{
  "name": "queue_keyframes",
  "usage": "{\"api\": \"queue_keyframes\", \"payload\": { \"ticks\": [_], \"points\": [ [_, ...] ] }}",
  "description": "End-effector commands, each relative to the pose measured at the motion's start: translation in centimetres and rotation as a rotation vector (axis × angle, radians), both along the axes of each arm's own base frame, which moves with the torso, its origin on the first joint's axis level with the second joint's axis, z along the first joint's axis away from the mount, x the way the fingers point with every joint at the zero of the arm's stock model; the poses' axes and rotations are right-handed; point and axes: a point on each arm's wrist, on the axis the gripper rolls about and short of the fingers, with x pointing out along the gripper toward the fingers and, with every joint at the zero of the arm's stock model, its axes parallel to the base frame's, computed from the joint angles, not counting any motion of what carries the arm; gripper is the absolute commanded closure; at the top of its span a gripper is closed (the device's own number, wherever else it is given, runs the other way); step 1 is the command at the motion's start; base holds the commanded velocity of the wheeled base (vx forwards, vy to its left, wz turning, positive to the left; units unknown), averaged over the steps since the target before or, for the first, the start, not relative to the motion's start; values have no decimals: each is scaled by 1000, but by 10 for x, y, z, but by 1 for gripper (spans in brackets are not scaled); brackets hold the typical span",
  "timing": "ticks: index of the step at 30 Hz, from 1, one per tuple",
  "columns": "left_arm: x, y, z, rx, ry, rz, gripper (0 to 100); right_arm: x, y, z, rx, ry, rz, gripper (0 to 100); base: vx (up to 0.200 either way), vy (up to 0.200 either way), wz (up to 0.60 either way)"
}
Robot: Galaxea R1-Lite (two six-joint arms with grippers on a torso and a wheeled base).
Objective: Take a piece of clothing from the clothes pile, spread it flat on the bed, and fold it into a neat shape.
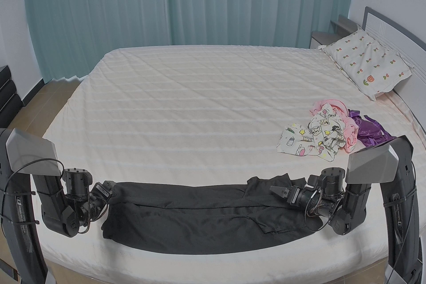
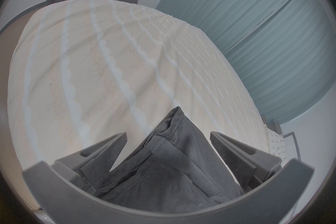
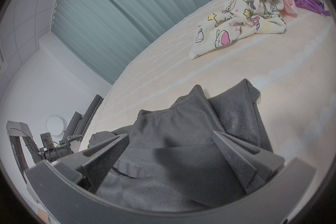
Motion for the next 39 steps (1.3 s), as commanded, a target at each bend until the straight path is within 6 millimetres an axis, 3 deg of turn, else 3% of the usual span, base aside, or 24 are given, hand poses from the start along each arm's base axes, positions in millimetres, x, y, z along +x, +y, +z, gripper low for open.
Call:
{"api": "queue_keyframes", "payload": {
  "ticks": [1,8,11,13,15,23,33,34,39],
  "points": [
    [0,0,-1,0,2,1,0,-1,0,-2,1,-2,-2,0,0,0,0],
    [8,0,14,14,-60,-6,0,-13,-5,23,23,-62,-10,0,0,0,0],
    [17,0,20,37,-88,-22,0,-12,-8,24,40,-55,-30,0,0,0,0],
    [24,0,21,65,-91,-43,0,-12,-9,23,41,-49,-33,0,0,0,0],
    [45,2,23,125,-85,-82,0,-13,-8,20,39,-40,-32,0,0,0,0],
    [70,1,-3,204,10,-284,0,-12,-8,18,39,-37,-32,0,0,0,0],
    [79,1,-17,214,25,-297,0,-12,-8,18,40,-40,-32,0,0,0,0],
    [80,2,-16,215,21,-295,100,-12,-8,18,40,-40,-32,0,0,0,0],
    [84,9,-14,221,8,-266,100,-12,-8,18,40,-38,-32,0,0,0,0]
  ]
}}
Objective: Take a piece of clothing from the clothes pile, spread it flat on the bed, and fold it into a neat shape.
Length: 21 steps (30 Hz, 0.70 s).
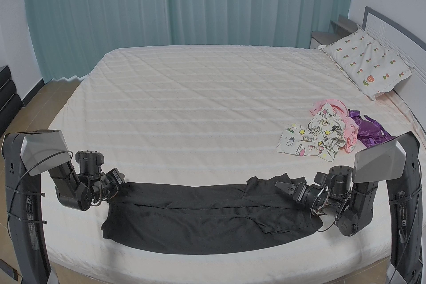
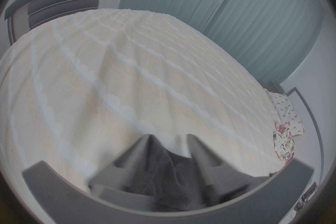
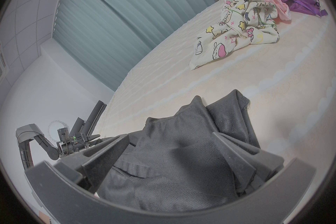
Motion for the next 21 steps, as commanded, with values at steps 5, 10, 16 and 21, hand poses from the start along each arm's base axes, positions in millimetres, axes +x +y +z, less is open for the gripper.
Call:
{"api": "queue_keyframes", "payload": {
  "ticks": [5,10,16,21],
  "points": [
    [6,13,2,-2,-25,50,100,1,0,1,3,-10,-1,0,0,0,0],
    [12,19,11,-55,-64,106,100,1,0,1,3,-10,-1,0,0,0,0],
    [12,23,8,-60,-60,124,100,1,0,1,3,-10,-1,0,0,0,0],
    [13,25,3,-60,-52,127,100,1,0,1,3,-12,-1,0,0,0,0]
  ]
}}
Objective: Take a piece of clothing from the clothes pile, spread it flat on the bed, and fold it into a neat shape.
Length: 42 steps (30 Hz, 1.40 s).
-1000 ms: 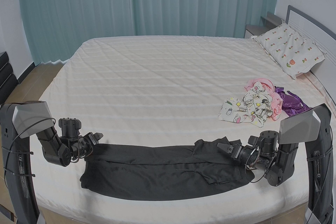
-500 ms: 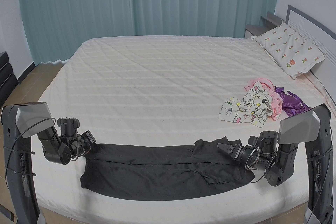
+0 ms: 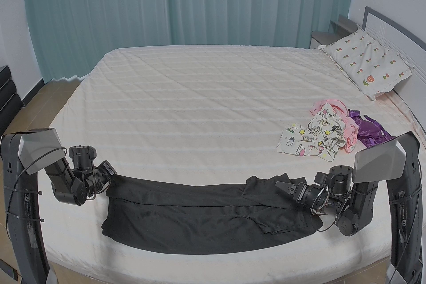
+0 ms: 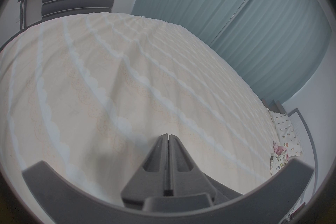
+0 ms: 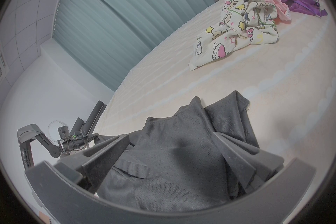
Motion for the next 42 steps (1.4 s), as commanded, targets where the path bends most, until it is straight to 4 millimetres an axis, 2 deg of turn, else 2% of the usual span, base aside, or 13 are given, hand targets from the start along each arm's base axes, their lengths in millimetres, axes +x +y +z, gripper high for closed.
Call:
{"api": "queue_keyframes", "payload": {
  "ticks": [1,9,10,18,20,26,29,36,42],
  "points": [
    [0,1,-5,-1,10,2,100,1,0,0,3,-10,1,0,0,0,0],
    [5,0,-7,-2,5,0,100,0,0,0,2,-8,1,0,0,0,0],
    [6,0,-7,-1,4,0,0,0,0,-1,2,-7,1,0,0,0,0],
    [3,2,-6,-2,8,6,0,0,0,-1,2,-7,1,0,0,0,0],
    [-26,7,16,-48,20,16,0,0,0,-1,3,-5,0,0,0,0,0],
    [-75,-2,29,-116,20,-117,0,-1,0,0,3,-3,2,0,0,0,0],
    [-99,-5,22,-66,52,-190,0,-2,0,-1,2,0,0,0,0,0,0],
    [-127,-10,12,-46,108,-221,0,-1,0,1,3,-5,0,0,0,0,0],
    [-135,-13,7,-51,151,-233,0,0,0,11,11,-32,-2,0,-133,0,0]
  ]
}}
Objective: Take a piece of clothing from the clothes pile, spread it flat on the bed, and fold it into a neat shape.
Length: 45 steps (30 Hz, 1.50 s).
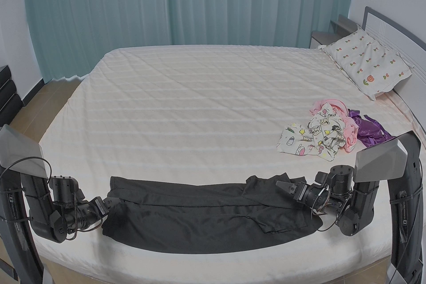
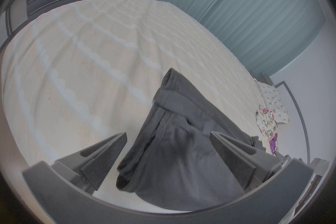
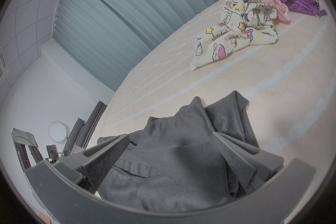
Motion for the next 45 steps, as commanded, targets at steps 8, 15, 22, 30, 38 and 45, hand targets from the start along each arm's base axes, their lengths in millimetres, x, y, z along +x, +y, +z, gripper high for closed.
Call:
{"api": "queue_keyframes", "payload": {
  "ticks": [8,15,22,30,38,45],
  "points": [
    [-11,-10,-12,12,74,-35,0,4,-16,33,27,-88,-49,0,-50,0,0],
    [-5,-14,-15,19,67,-43,0,4,-14,28,24,-76,-45,0,0,0,0],
    [5,-14,-27,90,80,17,100,3,-14,27,24,-73,-43,0,0,0,0],
    [-6,-18,-28,153,122,64,100,2,-15,23,19,-59,-44,0,0,0,0],
    [-15,-18,-26,166,146,65,100,1,-16,22,17,-53,-47,0,0,0,0],
    [-22,-17,-26,191,169,38,100,-3,-17,21,6,-38,-41,0,0,0,0]
  ]
}}
